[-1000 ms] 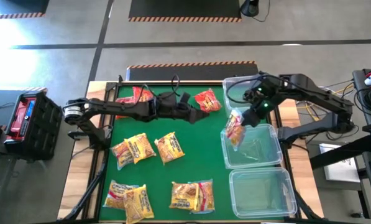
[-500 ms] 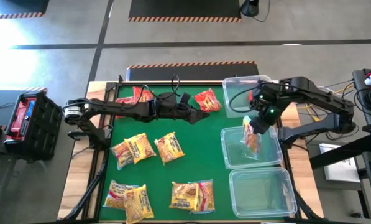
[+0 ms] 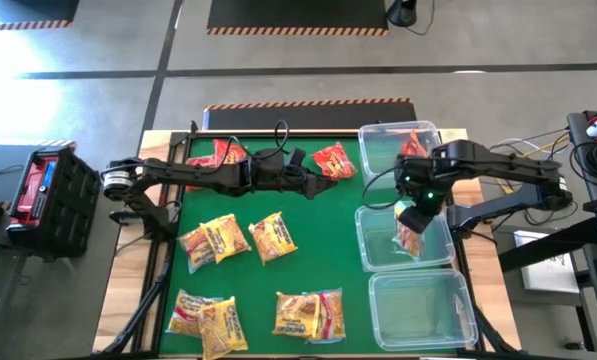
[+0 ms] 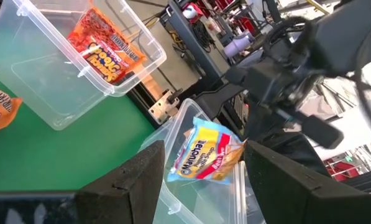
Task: Sort Maruchan noodles
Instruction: Put the top blue noodle pack into the middle transparent bin
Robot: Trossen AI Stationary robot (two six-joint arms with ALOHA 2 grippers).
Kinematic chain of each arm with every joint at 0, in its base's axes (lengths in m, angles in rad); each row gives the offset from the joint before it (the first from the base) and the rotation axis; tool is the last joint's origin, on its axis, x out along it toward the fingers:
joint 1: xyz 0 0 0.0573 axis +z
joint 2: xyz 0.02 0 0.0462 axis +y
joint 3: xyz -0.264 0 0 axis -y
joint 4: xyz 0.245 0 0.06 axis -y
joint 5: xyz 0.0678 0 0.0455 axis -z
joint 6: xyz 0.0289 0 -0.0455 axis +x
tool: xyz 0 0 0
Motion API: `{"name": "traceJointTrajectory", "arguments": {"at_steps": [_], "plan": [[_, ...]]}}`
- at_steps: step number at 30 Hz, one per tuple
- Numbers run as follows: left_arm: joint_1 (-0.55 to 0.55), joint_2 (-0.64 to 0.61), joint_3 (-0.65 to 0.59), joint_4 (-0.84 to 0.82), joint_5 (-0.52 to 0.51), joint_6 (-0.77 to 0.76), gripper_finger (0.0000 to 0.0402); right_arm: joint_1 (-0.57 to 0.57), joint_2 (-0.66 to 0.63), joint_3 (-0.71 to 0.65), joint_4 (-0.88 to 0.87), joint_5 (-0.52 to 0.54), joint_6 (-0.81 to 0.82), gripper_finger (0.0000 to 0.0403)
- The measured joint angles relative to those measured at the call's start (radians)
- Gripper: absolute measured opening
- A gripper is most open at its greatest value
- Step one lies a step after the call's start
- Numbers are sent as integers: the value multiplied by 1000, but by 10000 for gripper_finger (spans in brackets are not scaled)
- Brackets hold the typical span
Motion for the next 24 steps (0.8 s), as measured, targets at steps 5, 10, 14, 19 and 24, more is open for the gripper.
{"name": "traceJointTrajectory", "arguments": {"at_steps": [5, 10, 14, 19, 24], "plan": [[0, 0, 0, 0, -5, 7, 204, 15, 0, -68, 0, 22, 0, 8], [0, 0, 0, -1, -7, 8, 204, 15, 0, -147, -2, 70, 0, 8], [0, 0, -1, -1, -7, 8, 204, 15, 0, -218, -2, 102, -9, 8], [0, 0, -1, -2, -7, 8, 204, 15, 0, -300, -3, 158, -16, 8], [0, 0, -1, -2, -7, 8, 204, 15, 0, -352, -2, 165, -20, 8]]}}
